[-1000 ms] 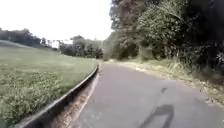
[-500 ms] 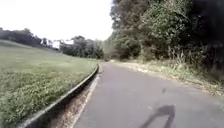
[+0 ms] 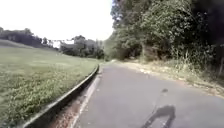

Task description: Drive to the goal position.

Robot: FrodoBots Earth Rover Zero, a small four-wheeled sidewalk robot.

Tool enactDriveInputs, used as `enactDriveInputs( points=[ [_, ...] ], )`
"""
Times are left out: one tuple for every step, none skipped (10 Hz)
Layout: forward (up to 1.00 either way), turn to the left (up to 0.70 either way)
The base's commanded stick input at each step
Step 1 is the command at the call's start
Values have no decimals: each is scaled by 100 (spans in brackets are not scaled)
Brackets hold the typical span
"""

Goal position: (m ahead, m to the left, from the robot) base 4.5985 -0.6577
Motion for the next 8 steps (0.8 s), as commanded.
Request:
enactDriveInputs(
  points=[
    [70, -11],
    [70, -16],
    [70, -19],
    [70, -23],
    [70, -19],
    [70, -15],
    [70, -12],
    [70, -10]
  ],
)
